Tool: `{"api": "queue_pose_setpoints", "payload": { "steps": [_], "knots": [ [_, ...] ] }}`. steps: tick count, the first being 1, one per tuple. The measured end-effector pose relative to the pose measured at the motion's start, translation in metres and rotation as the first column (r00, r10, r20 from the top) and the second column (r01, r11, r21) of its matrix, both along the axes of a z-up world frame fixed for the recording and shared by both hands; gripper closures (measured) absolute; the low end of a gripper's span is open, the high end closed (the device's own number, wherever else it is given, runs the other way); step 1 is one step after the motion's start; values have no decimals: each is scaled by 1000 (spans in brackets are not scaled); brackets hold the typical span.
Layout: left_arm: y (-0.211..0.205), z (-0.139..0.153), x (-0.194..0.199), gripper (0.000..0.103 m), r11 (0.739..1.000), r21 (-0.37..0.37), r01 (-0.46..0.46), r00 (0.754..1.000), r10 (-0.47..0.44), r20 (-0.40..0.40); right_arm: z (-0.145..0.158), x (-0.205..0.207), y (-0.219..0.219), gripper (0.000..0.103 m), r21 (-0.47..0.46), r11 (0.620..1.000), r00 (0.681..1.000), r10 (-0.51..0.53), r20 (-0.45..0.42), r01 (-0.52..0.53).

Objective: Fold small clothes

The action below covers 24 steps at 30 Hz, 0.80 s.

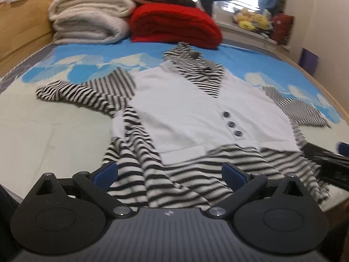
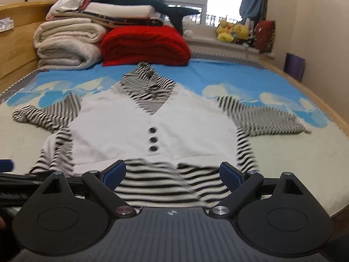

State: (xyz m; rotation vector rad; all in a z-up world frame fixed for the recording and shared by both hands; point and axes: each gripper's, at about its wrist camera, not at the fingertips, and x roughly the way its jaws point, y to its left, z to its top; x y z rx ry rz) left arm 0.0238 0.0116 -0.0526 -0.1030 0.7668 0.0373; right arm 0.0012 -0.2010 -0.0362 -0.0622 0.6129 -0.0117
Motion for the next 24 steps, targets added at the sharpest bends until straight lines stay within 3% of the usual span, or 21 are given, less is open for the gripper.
{"api": "queue_pose_setpoints", "payload": {
  "steps": [3,4,6,12,15,18,19,21,24],
  "knots": [
    [13,-12,23,11,1000,-16,-25,997,24,-67,-1,10,-15,12,-29,999,999,-42,22,43],
    [18,-18,30,17,999,-19,-39,995,37,-92,-4,14,-23,13,-32,997,998,-64,21,65],
    [26,-31,44,20,998,-12,-62,988,59,-146,-12,25,-37,25,-32,994,995,-104,1,104],
    [49,-78,68,26,993,-20,-120,945,108,-308,-58,54,-79,28,-37,971,962,-240,-128,238],
    [53,-84,65,31,993,-12,-119,942,109,-318,-81,61,-93,33,-27,960,937,-279,-211,280],
    [53,-82,63,66,996,-10,-91,948,84,-306,-97,63,-104,45,-7,945,906,-315,-283,326],
    [54,-81,62,87,996,-21,-82,950,72,-304,-100,63,-106,54,5,939,895,-327,-304,345],
    [53,-79,60,93,997,-29,-75,951,63,-303,-101,59,-111,74,41,928,883,-338,-324,370],
    [53,-72,57,96,996,-48,-73,956,56,-287,-100,55,-112,81,74,924,887,-335,-318,375]
  ]
}}
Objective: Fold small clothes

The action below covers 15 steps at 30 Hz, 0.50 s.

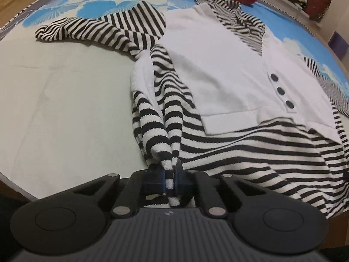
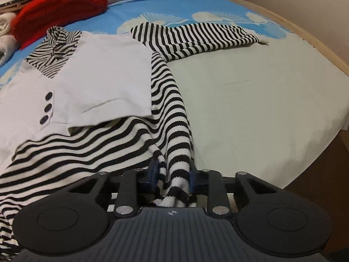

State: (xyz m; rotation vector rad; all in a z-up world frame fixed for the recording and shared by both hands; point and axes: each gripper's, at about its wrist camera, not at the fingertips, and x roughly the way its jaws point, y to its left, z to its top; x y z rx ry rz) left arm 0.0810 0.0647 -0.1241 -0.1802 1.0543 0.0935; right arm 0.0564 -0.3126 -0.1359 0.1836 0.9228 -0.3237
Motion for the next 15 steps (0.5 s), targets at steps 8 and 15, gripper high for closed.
{"api": "queue_pose_setpoints", "payload": {
  "steps": [8,15],
  "knots": [
    [24,37,-13,96,1000,-25,10,996,-8,91,16,-15,-3,97,80,997,998,18,64,-23],
    [55,60,-27,96,999,39,-4,991,-1,130,35,-35,12,98,150,981,992,115,60,-123]
  ]
}}
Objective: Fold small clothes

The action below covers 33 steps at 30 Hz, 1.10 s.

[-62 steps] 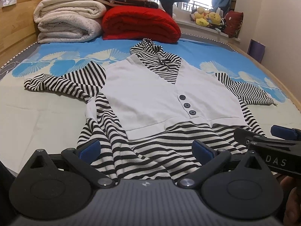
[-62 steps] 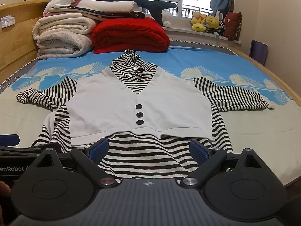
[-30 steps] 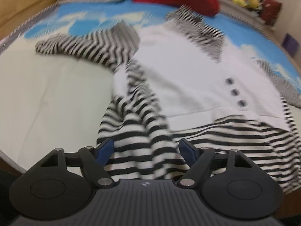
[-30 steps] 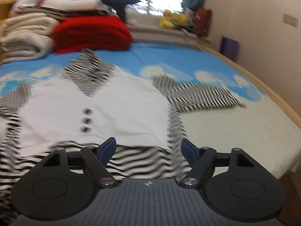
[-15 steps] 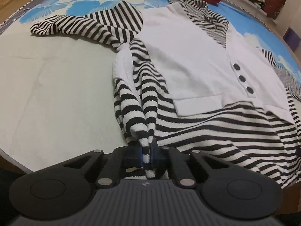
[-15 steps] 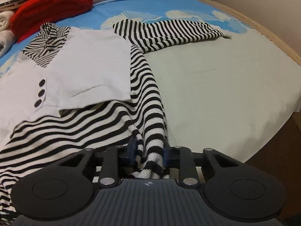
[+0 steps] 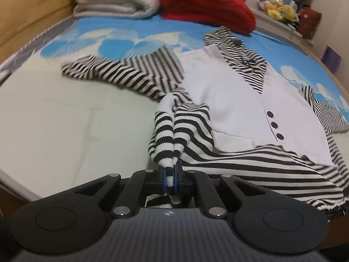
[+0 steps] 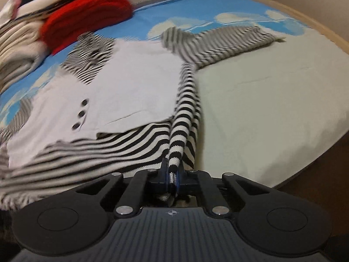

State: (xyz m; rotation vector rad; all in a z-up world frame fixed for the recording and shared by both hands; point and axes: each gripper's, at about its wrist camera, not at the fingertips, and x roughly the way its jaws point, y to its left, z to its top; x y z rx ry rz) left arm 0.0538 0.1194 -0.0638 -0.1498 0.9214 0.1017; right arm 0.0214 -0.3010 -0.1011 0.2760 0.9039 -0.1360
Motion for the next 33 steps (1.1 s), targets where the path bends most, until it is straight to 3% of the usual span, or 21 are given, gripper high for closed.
{"api": "queue_pose_setpoints", "payload": {
  "steps": [3,4,7,10,12,13,14,15,16,17,19,22,25,30,33],
  "knots": [
    [1,-13,7,91,999,-36,16,995,-20,-100,5,-7,5,96,-19,1000,999,20,-25,-20],
    [0,-12,7,91,999,-32,11,995,-14,-99,5,-6,5,96,-45,999,999,18,-37,-19],
    [-10,0,5,84,999,12,32,999,-32,-17,6,-2,0,91,-152,988,999,-25,-44,18],
    [-19,7,5,79,997,-17,73,997,-72,33,15,-1,-12,91,-104,992,997,-71,8,71],
    [-24,-5,8,73,993,-74,91,995,-94,-27,17,0,-15,87,-49,997,998,-57,42,59],
    [-27,-17,13,61,990,-105,98,989,-108,-96,13,3,-14,83,-30,999,999,-33,33,34],
    [-29,-32,18,58,987,-124,99,975,-122,-186,5,9,-10,77,-19,1000,1000,-9,0,9],
    [-31,-44,20,59,989,-121,86,960,-115,-257,-7,14,-8,76,-23,1000,998,15,-68,-17],
    [-32,-48,20,60,991,-110,73,958,-100,-270,-21,19,-7,74,-64,998,988,15,-155,-25],
    [-34,-44,19,59,991,-107,77,962,-102,-254,-29,21,-7,60,-101,995,980,-8,-200,-13],
    [-38,-24,20,59,990,-88,109,976,-123,-178,-24,20,-14,60,-100,994,982,-49,-182,31],
    [-40,10,18,59,993,-19,120,992,-121,-27,4,18,-16,61,-121,991,997,-57,-48,50],
    [-30,42,26,58,997,-20,79,994,-77,83,32,17,-14,61,-146,986,994,-62,92,76],
    [12,94,63,56,999,-43,-26,978,34,203,69,26,6,54,-126,991,954,-8,299,48],
    [50,116,93,47,992,10,-123,948,114,296,99,36,16,44,-88,996,914,23,406,14]
  ]
}}
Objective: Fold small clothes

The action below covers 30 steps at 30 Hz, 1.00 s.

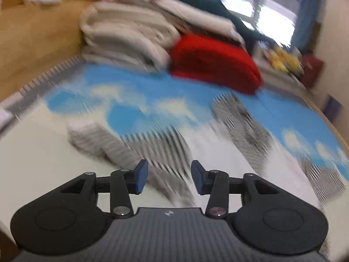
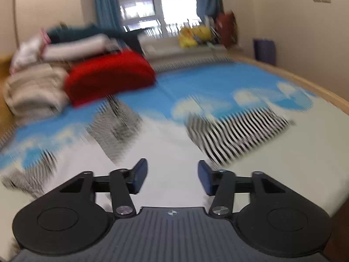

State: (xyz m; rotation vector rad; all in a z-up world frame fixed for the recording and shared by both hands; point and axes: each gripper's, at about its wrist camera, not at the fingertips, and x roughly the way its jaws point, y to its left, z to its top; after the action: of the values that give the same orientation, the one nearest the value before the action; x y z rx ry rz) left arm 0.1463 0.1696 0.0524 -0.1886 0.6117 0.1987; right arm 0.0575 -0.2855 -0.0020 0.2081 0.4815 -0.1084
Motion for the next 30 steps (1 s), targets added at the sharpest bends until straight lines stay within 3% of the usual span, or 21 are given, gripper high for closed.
{"api": "queue_pose_setpoints", "payload": {
  "steps": [1,2,5,6,8,10,11,14,18,20,22,26,30],
  "knots": [
    [11,2,9,36,999,28,-34,999,33,26,12,5,3,42,17,1000,999,15,44,-16],
    [26,5,20,31,996,50,-71,997,69,39,23,12,7,38,19,999,996,43,83,-44],
    [70,-2,56,33,989,7,-148,989,148,-9,57,34,27,32,-52,989,973,142,183,-135],
    [86,-8,68,38,984,-40,-171,985,169,-45,66,43,33,32,-81,984,964,171,203,-158],
    [111,-23,88,62,970,-113,-217,973,206,-108,82,63,44,32,-132,969,947,233,219,-208],
    [127,-41,103,74,958,-145,-248,962,226,-151,87,86,54,32,-168,955,935,278,220,-244],
    [134,-51,110,74,954,-148,-261,957,235,-171,86,96,57,32,-178,950,931,291,221,-255],
    [143,-82,124,74,949,-147,-278,944,242,-223,69,126,66,32,-164,947,934,304,190,-275],
    [153,-105,149,71,932,-192,-308,930,252,-268,34,154,72,33,-95,961,964,264,24,-261],
    [158,-112,160,67,925,-212,-315,927,252,-277,27,165,77,33,-104,958,963,268,-14,-268],
    [165,-121,171,63,915,-232,-331,921,259,-292,23,169,86,33,-148,954,965,261,-26,-262],
    [172,-144,191,62,901,-258,-349,904,251,-347,15,180,81,36,-119,958,964,250,-86,-259],
    [168,-155,203,62,907,-250,-339,902,238,-361,6,189,78,44,-99,968,969,219,-112,-230]
  ]
}}
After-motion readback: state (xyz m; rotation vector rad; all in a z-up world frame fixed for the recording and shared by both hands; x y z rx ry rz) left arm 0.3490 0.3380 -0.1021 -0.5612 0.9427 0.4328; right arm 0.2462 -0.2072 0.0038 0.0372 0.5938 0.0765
